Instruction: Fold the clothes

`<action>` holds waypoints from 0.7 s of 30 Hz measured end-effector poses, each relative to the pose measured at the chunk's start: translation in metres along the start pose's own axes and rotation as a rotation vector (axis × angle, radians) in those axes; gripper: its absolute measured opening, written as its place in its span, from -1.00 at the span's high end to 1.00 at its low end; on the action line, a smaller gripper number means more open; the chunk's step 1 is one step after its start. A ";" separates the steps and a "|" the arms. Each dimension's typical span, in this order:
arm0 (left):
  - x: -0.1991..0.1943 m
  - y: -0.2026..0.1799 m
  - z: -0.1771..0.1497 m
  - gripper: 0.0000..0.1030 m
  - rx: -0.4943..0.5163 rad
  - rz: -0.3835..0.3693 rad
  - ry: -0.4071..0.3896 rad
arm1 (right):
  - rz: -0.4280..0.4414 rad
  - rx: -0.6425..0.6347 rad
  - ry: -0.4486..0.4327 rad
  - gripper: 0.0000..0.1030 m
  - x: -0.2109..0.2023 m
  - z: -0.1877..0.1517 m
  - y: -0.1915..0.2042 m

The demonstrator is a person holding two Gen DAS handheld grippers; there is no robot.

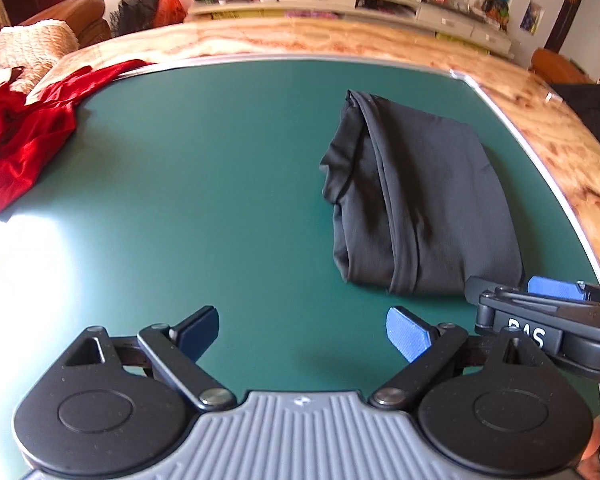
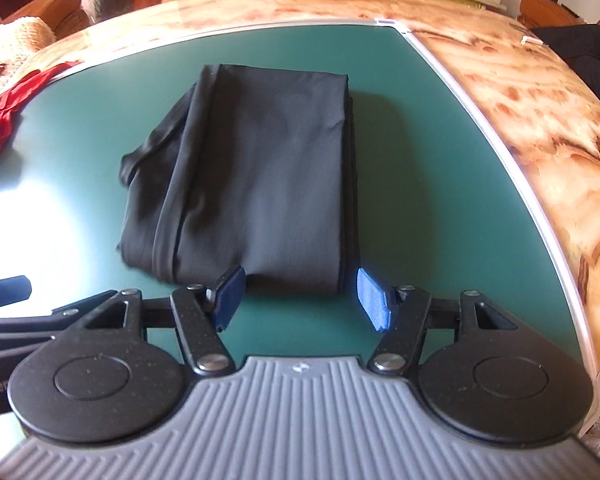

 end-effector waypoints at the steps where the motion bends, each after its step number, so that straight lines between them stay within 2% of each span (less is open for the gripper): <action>1: -0.002 0.000 -0.006 -0.84 0.002 0.013 -0.009 | 0.004 0.000 -0.013 -0.36 -0.003 -0.005 -0.001; 4: -0.011 -0.003 -0.020 -0.84 0.010 0.047 -0.052 | -0.003 -0.006 -0.059 -0.36 -0.011 -0.018 -0.002; 7: -0.016 -0.004 -0.032 -0.84 0.009 0.064 -0.053 | -0.013 -0.017 -0.093 -0.36 -0.019 -0.031 -0.003; 10: -0.017 -0.004 -0.044 -0.84 -0.019 0.073 -0.035 | -0.010 -0.011 -0.087 -0.36 -0.021 -0.041 -0.005; 13: -0.018 -0.007 -0.054 -0.84 0.009 0.131 -0.048 | 0.014 -0.007 -0.085 -0.36 -0.022 -0.050 -0.007; 21: -0.017 -0.015 -0.063 -0.84 -0.014 0.131 -0.081 | 0.056 0.010 -0.107 -0.36 -0.018 -0.061 -0.021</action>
Point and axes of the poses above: each gripper's, at about its wrist camera, not at the fingertips, and x roughly the way its jaws point, y to its left, z to its top, the point moved 9 cm from there along x, roughly the way its jaws point, and after that the axes turned 10 degrees about x, right-handed, at the moved point
